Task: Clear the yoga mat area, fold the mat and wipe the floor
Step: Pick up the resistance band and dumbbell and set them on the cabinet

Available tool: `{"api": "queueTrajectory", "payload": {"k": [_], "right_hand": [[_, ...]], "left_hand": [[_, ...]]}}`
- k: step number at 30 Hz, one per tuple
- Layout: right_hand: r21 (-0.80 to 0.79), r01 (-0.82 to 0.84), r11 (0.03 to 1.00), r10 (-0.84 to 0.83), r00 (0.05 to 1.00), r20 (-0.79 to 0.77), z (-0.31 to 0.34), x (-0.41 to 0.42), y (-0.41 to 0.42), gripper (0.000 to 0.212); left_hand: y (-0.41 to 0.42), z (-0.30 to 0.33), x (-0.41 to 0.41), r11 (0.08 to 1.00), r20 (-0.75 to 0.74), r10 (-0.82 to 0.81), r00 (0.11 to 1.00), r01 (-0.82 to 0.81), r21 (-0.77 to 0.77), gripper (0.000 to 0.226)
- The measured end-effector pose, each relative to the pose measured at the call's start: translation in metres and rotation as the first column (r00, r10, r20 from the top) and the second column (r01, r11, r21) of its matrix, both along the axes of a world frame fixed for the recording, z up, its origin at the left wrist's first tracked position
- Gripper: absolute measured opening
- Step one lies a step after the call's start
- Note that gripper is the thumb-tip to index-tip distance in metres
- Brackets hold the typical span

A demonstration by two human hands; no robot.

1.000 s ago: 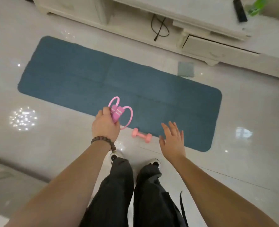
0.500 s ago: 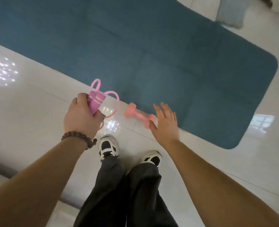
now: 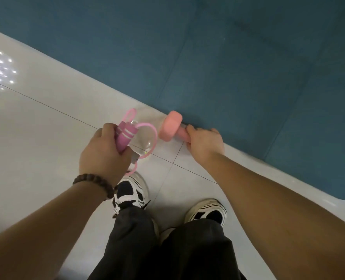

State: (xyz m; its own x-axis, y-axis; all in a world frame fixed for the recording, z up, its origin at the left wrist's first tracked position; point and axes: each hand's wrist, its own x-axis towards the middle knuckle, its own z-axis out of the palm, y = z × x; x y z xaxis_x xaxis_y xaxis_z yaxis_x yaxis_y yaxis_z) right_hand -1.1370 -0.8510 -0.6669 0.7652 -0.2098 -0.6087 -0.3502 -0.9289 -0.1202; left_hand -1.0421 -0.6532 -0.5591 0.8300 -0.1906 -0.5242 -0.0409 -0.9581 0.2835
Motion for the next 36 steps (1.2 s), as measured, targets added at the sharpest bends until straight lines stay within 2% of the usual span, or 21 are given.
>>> {"api": "queueTrajectory", "payload": {"k": [4, 9, 14, 19, 23, 30, 36], "right_hand": [[0.015, 0.023, 1.000, -0.023, 1.000, -0.008, 0.035, 0.002, -0.011, 0.020], [0.045, 0.224, 0.974, -0.226, 0.973, 0.053, 0.146, 0.005, -0.034, 0.013], [0.090, 0.431, 0.898, -0.439, 0.891, 0.117, 0.320, 0.015, -0.064, 0.012], [0.120, 0.612, 0.782, -0.623, 0.762, 0.177, 0.516, 0.013, -0.082, 0.011], [0.121, 0.701, 0.703, -0.701, 0.654, 0.284, 0.631, -0.011, -0.084, 0.009], [0.096, 0.792, 0.603, -0.729, 0.499, 0.469, 0.729, -0.085, -0.089, 0.010], [0.100, 0.915, 0.390, -0.823, 0.298, 0.483, 0.764, -0.198, -0.116, 0.009]], "left_hand": [[-0.014, 0.019, 0.005, 0.999, 0.022, -0.019, 1.000, 0.020, -0.028, 0.029], [-0.042, 0.097, 0.023, 0.995, 0.081, -0.038, 0.996, 0.045, -0.087, 0.033], [-0.083, 0.242, 0.045, 0.980, 0.124, -0.059, 0.991, 0.081, -0.182, 0.033], [-0.119, 0.417, 0.054, 0.953, 0.158, -0.111, 0.981, 0.150, -0.262, 0.035], [-0.134, 0.524, 0.034, 0.914, 0.193, -0.163, 0.968, 0.221, -0.339, 0.027], [-0.177, 0.613, -0.009, 0.825, 0.273, -0.322, 0.906, 0.410, -0.389, 0.027], [-0.235, 0.639, -0.079, 0.744, 0.318, -0.458, 0.830, 0.554, -0.373, 0.028]]}}
